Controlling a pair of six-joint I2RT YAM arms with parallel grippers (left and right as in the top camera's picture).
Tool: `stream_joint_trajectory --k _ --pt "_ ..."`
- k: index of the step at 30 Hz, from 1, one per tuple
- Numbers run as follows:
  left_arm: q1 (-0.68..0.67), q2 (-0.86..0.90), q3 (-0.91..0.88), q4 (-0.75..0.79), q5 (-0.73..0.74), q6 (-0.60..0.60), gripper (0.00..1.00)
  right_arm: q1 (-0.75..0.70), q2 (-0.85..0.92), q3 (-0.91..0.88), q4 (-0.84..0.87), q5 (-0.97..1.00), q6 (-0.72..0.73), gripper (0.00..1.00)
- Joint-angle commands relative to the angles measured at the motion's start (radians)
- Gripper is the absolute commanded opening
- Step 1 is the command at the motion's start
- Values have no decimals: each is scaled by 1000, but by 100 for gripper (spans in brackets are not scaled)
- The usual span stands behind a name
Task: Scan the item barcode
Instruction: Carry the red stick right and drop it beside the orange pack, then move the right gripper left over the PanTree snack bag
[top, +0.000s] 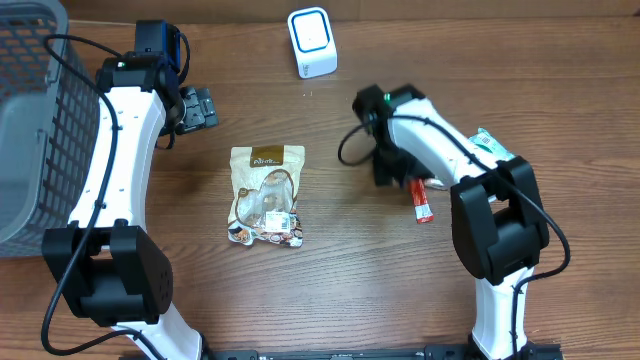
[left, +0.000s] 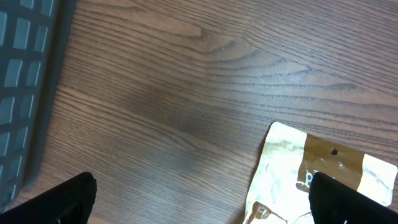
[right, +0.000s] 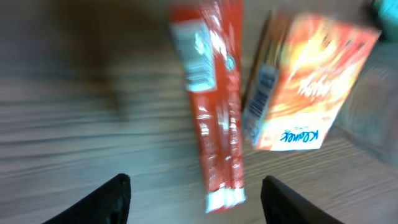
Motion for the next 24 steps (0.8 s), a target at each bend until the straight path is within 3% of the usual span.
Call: stream_joint_trajectory --k 1,5,10,17,24 --pt "-7 -17 16 -2 -10 22 100 1 -10 126 11 -199 5 69" --pt "-7 -17 16 -2 -10 22 100 12 -9 121 203 -518 5 68" --pt "-7 -17 16 -2 -10 23 100 75 2 64 459 -649 19 63" --pt "-7 -17 16 -2 -10 22 100 245 27 -24 766 -580 31 64" --pt "-7 -17 16 -2 -10 22 100 391 34 -82 882 -216 27 64"
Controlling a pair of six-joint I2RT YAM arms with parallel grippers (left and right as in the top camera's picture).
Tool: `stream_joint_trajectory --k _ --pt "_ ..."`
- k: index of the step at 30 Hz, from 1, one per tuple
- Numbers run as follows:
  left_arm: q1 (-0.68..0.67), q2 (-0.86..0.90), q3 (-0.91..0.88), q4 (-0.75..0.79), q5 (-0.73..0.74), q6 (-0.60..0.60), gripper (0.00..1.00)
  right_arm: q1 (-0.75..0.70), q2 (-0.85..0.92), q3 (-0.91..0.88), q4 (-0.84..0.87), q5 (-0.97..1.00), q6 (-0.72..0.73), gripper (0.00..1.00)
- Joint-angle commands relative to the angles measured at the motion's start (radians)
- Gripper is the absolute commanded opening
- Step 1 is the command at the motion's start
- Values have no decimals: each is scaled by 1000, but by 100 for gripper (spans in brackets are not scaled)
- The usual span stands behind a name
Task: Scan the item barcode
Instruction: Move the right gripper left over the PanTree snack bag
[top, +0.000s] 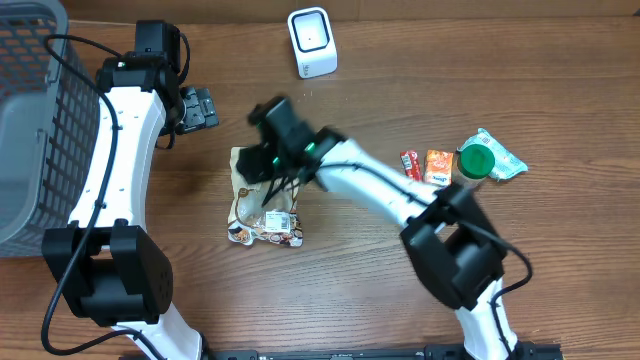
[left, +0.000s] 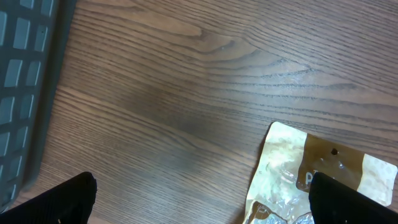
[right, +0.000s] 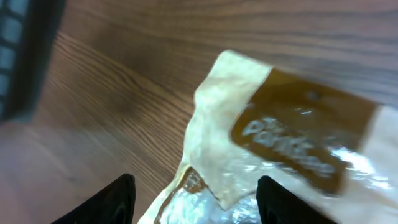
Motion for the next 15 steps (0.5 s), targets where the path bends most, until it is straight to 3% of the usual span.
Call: stream_joint_trajectory --k 1,15 --pt "-7 -17 16 -2 -10 22 99 43 16 -16 16 267 -1 65" --pt "-7 -17 16 -2 -10 22 100 35 16 -71 -7 359 0 64"
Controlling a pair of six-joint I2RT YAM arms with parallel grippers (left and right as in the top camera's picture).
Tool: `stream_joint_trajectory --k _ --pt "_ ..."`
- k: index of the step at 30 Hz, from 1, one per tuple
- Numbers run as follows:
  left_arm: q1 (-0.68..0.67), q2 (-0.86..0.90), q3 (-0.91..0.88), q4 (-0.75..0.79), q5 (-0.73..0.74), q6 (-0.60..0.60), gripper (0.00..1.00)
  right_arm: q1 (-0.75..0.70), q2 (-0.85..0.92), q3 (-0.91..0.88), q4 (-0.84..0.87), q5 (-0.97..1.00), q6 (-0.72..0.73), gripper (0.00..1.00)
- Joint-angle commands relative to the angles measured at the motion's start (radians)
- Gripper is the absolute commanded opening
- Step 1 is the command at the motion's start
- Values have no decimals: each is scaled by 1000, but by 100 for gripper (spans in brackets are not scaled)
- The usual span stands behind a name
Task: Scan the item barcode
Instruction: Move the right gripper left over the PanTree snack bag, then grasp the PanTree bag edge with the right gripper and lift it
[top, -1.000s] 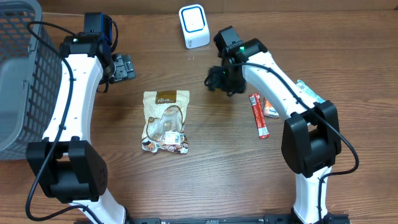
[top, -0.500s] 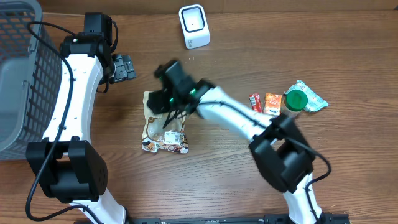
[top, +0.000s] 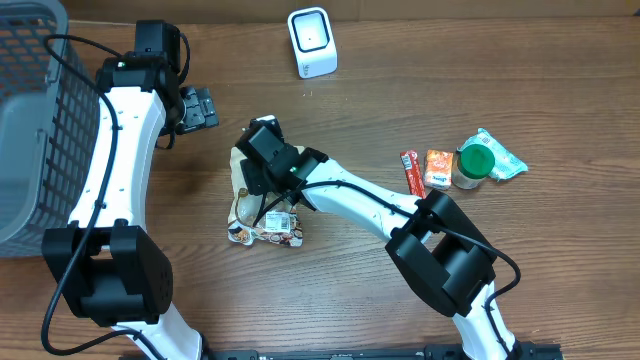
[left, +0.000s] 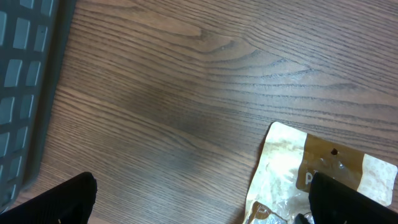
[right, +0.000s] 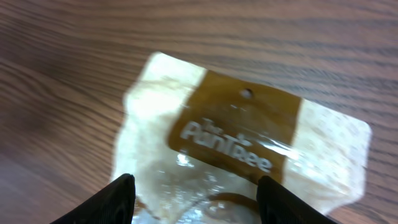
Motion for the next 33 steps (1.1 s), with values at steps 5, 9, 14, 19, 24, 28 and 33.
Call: stream_joint_trajectory --k 5,9,14,19,24,28,33 --pt "-7 -17 16 -2 -10 22 100 -40 4 -29 -85 63 1 64" --pt "-7 -17 16 -2 -10 22 100 -69 4 -29 -171 108 18 64" --pt "-7 -17 16 -2 -10 22 100 -125 -9 5 -341 101 133 65" --pt "-7 -17 16 -2 -10 22 100 -156 -10 26 -526 -71 135 69" --pt "-7 -17 16 -2 -10 22 100 -153 -10 23 -581 -258 135 72" --pt "-7 -17 16 -2 -10 22 100 -157 -13 34 -587 -266 152 72" --pt "-7 -17 16 -2 -10 22 100 -159 -72 69 -618 -265 181 72"
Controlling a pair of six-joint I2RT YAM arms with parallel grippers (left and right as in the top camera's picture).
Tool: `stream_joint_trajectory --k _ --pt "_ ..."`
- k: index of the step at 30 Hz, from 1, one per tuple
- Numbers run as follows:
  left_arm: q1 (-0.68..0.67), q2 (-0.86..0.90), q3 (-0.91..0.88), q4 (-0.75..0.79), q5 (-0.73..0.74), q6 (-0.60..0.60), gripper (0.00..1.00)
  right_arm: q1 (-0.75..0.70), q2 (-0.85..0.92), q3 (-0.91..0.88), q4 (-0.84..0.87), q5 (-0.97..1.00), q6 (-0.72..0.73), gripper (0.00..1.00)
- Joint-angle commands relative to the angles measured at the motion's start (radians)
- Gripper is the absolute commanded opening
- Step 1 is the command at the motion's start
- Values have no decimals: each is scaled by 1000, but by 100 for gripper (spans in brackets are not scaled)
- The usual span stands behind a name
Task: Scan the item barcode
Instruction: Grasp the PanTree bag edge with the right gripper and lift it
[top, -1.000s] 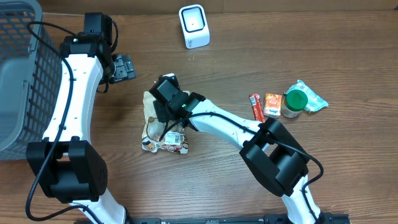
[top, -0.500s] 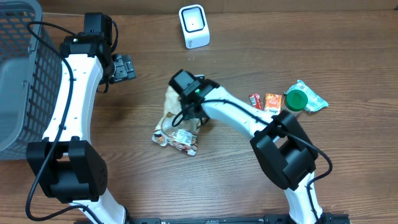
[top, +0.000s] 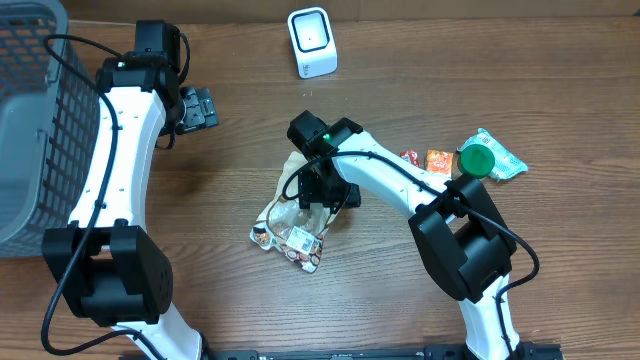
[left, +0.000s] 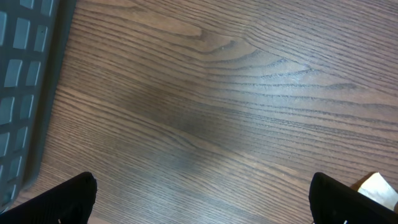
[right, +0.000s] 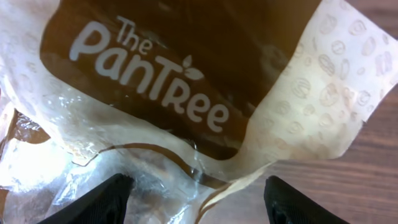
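Note:
The beige and brown PanTree snack bag (top: 292, 218) lies tilted on the table, its white barcode label (top: 299, 238) facing up near its lower end. My right gripper (top: 322, 190) is low over the bag's top end. In the right wrist view the bag (right: 186, 93) fills the frame and the right gripper (right: 196, 200) is open, its fingers (right: 106, 200) wide apart over the bag's edge. The white scanner (top: 312, 42) stands at the back. My left gripper (top: 196, 108) stays open at the far left, above bare wood (left: 202, 200); a bag corner (left: 377, 185) shows there.
A grey mesh basket (top: 30, 120) stands at the left edge. At the right lie a red stick pack (top: 410, 158), an orange carton (top: 437, 163), a green-lidded jar (top: 476, 162) and a teal packet (top: 502, 152).
The snack bag has shifted to the right and turned, its top now pointing up-right. My right gripper has moved right with it and sits much closer to the bag. The left arm is unchanged.
My right gripper was open over the red stick pack and orange carton at the right. Then it was over the snack bag's top left, then over its top edge. Now the bag lies further right and tilted, the right gripper low on it. The left arm never moved.

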Motion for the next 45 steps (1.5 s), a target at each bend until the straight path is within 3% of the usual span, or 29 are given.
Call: stream_joint_trajectory --k 1,3,5,9,14,20,29,32,36,40,45 --pt "-7 -17 16 -2 -10 22 100 -2 -76 37 -5 -25 29 72" --pt "-7 -17 16 -2 -10 22 100 -1 -95 37 -14 -26 40 70" --pt "-7 -17 16 -2 -10 22 100 0 -97 37 -39 -26 84 47" --pt "-7 -17 16 -2 -10 22 100 0 -96 0 -71 -26 167 21" --pt "-7 -17 16 -2 -10 22 100 3 -96 -57 -124 -30 365 11" --pt "-7 -17 16 -2 -10 22 100 46 -96 -157 -104 -95 604 11" --pt "-7 -17 16 -2 -10 22 99 172 -96 -204 192 -290 646 8" --pt "-7 -17 16 -2 -10 22 100 210 -96 -204 333 -271 687 18" --pt "-7 -17 16 -2 -10 22 100 220 -96 -204 431 -200 686 24" --pt "-7 -17 16 -2 -10 22 99 206 -99 -196 437 -276 571 4" --pt "-7 -17 16 -2 -10 22 100 157 -152 -130 405 -393 404 4"
